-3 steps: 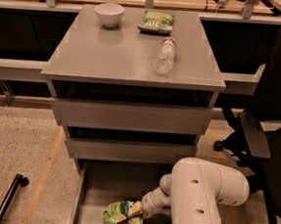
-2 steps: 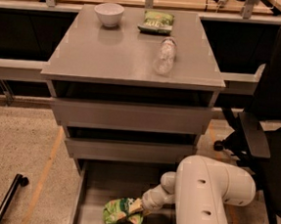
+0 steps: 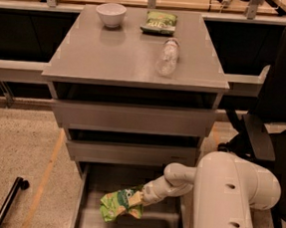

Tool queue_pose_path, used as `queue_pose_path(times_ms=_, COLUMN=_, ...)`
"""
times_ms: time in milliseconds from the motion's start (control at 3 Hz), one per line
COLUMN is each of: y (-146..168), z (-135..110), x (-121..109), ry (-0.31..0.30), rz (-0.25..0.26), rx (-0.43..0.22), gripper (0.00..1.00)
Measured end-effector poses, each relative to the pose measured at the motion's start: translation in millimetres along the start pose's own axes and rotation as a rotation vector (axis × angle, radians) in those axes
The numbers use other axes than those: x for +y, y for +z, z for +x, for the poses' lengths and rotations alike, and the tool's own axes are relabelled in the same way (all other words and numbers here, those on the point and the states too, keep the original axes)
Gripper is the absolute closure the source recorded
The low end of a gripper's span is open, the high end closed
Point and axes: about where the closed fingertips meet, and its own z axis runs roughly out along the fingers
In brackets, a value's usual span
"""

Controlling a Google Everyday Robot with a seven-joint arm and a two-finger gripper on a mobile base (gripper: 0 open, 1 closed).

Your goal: Pick green rice chip bag from bottom drawer and place on counter

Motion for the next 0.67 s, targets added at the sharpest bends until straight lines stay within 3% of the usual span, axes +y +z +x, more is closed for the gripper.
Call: queue_pose_path(times_ms=667, y=-81.3, z=10.1, x=84.5, ry=-0.302, rz=-0.072, rx=-0.024, gripper=1.00)
